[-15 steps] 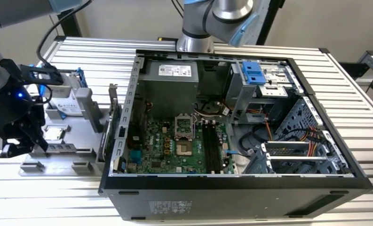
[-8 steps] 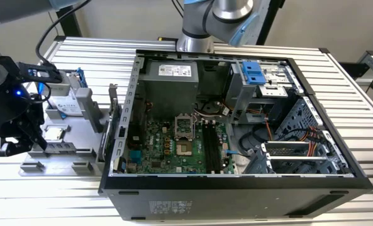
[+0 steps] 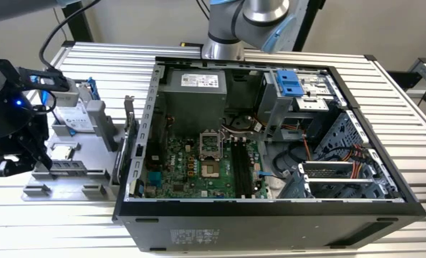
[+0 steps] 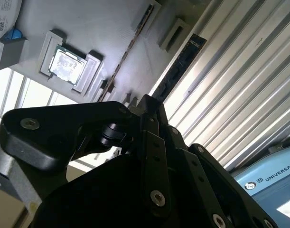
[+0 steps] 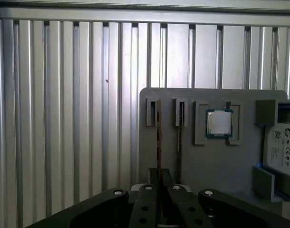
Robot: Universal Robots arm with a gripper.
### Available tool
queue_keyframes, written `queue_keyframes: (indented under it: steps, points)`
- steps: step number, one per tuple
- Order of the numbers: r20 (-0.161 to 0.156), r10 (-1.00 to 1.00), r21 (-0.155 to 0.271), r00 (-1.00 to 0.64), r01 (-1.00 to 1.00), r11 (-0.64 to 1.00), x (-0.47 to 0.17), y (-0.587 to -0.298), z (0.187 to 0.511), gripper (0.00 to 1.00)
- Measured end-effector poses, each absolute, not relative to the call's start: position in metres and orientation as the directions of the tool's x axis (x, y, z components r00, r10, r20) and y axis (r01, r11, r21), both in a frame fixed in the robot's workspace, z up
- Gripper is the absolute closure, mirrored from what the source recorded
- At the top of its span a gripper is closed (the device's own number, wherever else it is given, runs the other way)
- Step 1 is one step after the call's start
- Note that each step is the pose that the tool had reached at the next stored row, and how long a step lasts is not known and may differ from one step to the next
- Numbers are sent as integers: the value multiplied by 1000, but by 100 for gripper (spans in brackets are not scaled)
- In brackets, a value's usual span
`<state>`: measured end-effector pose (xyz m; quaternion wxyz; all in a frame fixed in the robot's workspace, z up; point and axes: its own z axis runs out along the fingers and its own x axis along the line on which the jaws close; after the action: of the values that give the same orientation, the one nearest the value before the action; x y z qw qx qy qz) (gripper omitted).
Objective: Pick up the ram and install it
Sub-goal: 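Pick up the ram and move it above insertion slot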
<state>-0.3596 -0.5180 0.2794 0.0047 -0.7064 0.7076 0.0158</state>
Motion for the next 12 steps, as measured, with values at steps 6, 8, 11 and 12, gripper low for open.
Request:
queue_keyframes:
  steps: [6,8,11,12]
  points:
    - [-29,-1000,16,-2,-1000,1,-360,-518,285,100]
    - [-29,-1000,16,-2,-1000,1,-360,-518,287,100]
    - [-29,-1000,16,-2,-1000,1,-360,-518,289,100]
    - [-29,-1000,16,-2,-1000,2,-360,-518,290,100]
